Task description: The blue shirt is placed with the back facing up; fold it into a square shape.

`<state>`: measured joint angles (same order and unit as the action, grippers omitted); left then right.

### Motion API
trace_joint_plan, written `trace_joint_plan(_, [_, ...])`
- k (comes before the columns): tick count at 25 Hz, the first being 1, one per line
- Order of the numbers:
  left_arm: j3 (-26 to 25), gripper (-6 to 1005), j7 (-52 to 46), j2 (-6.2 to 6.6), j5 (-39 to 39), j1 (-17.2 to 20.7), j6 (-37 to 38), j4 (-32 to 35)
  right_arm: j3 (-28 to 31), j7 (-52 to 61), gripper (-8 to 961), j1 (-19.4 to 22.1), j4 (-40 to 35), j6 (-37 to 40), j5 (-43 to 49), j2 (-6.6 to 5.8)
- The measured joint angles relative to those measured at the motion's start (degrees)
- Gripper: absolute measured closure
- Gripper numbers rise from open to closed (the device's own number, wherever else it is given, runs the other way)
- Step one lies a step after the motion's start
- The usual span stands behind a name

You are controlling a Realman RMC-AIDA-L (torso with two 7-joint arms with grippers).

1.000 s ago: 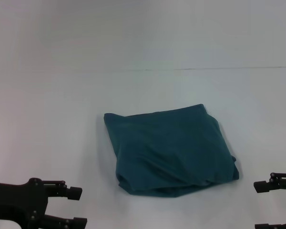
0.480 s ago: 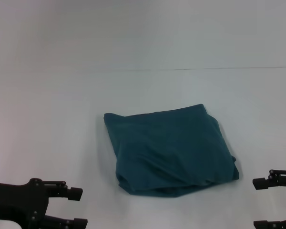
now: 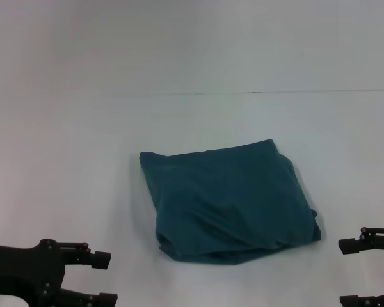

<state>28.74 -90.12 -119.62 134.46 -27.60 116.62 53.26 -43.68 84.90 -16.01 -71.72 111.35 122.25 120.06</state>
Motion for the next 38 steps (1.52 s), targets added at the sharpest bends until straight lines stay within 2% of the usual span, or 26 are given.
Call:
trace_joint_plan(11, [0.24,136,0.19,0.0,0.39,0.1,-0.48,0.19,-0.08,0.0,21,-0.11,0.45,0.01,0.01,0.07])
trace_joint_plan(38, [2.89,137,0.31,-1.88,2.03,0.7,-3.02,-0.86,-0.6,-0.04,21,-1.17,4.11,-2.77,-0.04,-0.03])
